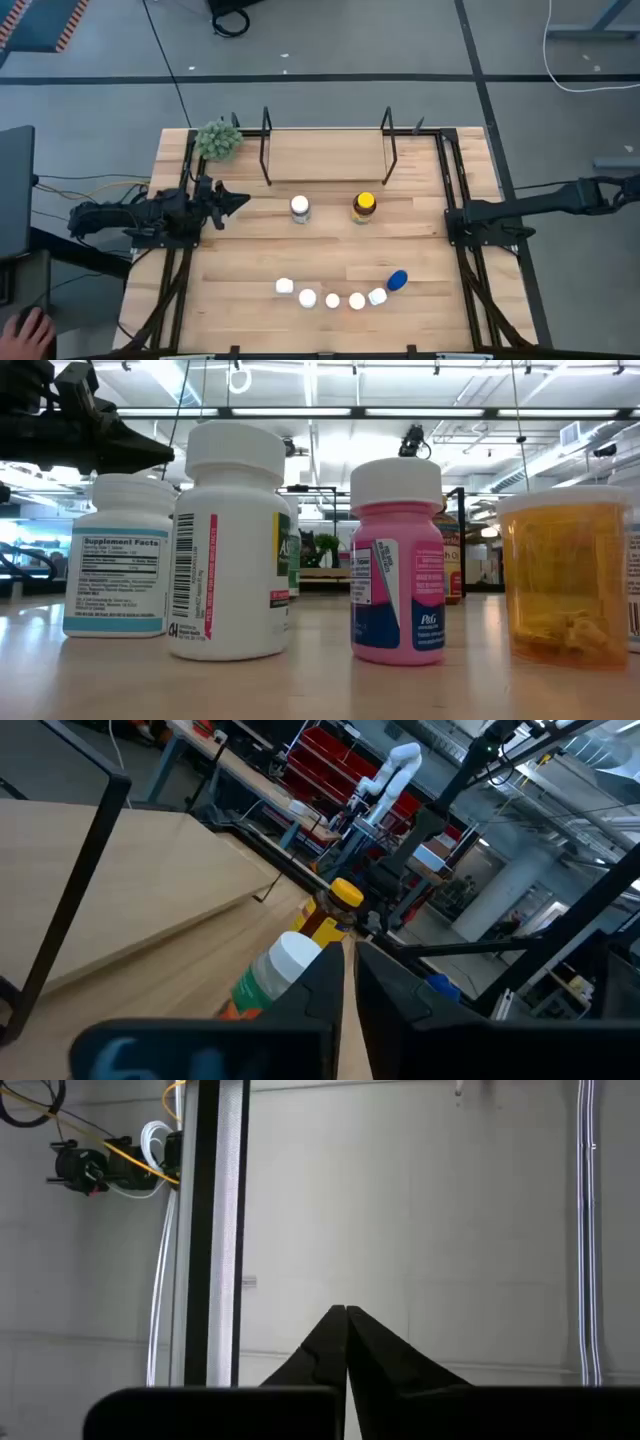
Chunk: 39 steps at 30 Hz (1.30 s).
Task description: Pick and place medicine bottles onto shelf by color
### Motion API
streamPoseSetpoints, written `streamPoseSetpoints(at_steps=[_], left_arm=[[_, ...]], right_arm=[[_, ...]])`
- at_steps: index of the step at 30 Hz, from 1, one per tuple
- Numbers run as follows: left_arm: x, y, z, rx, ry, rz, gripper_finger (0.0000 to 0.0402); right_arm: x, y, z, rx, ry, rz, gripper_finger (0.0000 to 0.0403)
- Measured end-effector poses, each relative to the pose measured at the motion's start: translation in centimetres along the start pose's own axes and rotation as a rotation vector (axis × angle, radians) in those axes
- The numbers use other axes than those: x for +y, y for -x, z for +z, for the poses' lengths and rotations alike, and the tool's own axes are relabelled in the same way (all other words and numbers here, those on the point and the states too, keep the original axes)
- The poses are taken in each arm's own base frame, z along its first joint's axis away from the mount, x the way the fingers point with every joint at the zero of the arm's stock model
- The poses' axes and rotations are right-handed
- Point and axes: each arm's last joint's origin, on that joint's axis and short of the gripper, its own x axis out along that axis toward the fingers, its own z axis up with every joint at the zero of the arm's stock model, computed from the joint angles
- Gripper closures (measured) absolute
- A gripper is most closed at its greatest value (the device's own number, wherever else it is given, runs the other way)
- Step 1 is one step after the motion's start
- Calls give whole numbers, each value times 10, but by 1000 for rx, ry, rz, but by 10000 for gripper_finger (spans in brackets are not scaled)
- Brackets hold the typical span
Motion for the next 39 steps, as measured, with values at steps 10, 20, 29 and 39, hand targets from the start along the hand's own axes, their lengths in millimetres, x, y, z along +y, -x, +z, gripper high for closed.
streamPoseSetpoints(at_steps=[10, 20, 29, 39], left_arm=[[0, 0, 0, 0, 0, 0, 373], [0, 0, 0, 0, 0, 0, 368], [0, 0, 0, 0, 0, 0, 376], [0, 0, 0, 0, 0, 0, 366]], right_arm=[[0, 0, 0, 0, 0, 0, 391], [0, 0, 0, 0, 0, 0, 391], [0, 0, 0, 0, 0, 0, 391], [0, 0, 0, 0, 0, 0, 391]])
